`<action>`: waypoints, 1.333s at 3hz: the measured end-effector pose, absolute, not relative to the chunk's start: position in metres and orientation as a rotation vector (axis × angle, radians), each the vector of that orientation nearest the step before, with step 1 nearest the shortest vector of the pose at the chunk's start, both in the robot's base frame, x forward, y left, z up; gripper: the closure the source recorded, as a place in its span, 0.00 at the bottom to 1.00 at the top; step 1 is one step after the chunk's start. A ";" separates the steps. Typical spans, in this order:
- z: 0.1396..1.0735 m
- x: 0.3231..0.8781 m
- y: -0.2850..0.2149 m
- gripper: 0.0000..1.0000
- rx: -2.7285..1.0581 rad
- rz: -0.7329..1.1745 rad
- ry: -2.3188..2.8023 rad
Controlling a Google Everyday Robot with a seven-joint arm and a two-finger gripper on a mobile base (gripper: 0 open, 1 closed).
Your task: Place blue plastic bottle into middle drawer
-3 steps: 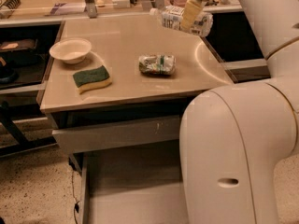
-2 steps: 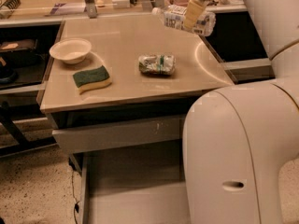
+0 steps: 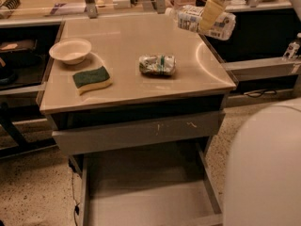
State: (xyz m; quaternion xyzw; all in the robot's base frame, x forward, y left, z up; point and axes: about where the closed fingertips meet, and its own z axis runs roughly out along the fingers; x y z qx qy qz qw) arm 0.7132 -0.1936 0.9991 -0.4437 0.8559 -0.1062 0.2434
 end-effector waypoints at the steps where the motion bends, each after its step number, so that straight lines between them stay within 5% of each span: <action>1: 0.999 0.674 -0.206 1.00 -1.163 -0.290 2.375; 4: 0.973 0.614 -0.207 1.00 -1.168 -0.275 2.427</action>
Offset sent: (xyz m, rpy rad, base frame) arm -0.1644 -0.0188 -0.0761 0.0282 0.1557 -0.1108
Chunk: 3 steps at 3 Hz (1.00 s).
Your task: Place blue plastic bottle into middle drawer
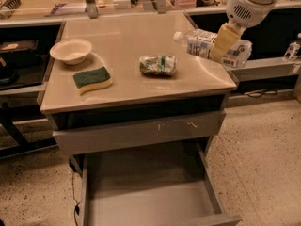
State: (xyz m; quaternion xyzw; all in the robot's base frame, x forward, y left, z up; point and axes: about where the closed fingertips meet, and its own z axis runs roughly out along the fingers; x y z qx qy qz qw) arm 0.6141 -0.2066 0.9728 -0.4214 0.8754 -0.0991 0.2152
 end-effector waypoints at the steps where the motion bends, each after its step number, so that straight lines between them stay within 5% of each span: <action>1: 0.983 0.584 -0.208 1.00 -1.121 -0.312 2.418; 3: 0.898 0.502 -0.205 1.00 -1.125 -0.212 2.608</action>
Offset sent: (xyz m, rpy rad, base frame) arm -0.1367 -0.0040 -0.0709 0.0000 0.1173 -0.1268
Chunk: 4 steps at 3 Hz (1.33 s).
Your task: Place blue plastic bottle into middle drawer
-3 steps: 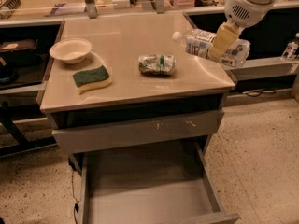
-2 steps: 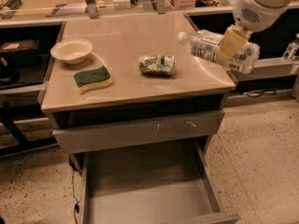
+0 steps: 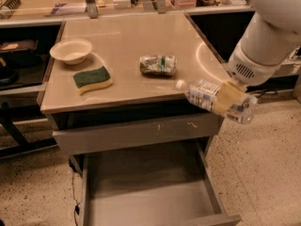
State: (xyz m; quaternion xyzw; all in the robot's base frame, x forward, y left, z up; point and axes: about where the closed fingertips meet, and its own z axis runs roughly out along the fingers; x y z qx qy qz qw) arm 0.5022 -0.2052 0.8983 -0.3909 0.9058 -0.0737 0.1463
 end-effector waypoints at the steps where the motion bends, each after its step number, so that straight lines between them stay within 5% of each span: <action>1: 0.890 0.498 -0.206 1.00 -1.136 -0.209 2.624; 4: 0.774 0.446 -0.143 1.00 -1.159 0.062 2.719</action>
Offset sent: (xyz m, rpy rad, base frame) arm -0.0205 0.0130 -0.0355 0.0168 0.0528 0.0035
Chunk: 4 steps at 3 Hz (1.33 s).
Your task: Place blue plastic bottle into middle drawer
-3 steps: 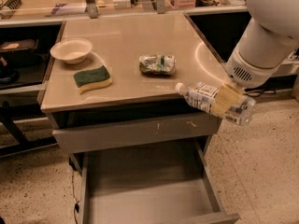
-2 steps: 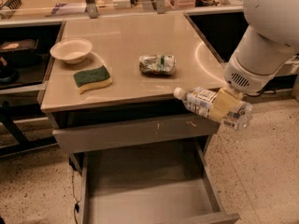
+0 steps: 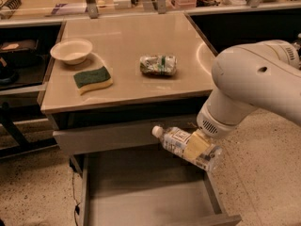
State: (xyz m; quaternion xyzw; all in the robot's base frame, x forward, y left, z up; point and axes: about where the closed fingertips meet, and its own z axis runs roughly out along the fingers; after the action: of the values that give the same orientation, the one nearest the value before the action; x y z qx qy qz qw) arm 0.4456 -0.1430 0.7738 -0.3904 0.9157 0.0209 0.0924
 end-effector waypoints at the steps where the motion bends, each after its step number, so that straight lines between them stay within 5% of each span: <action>1: 0.774 0.446 -0.143 1.00 -1.159 0.062 2.719; 4: 0.659 0.446 -0.089 1.00 -0.959 0.384 2.773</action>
Offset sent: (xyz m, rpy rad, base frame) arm -0.0134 0.0246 -0.0554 0.0969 0.0569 -0.0374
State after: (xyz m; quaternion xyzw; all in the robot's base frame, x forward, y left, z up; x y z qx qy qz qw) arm 0.4461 -0.0886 0.6588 -0.3229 0.9331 0.1292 0.0912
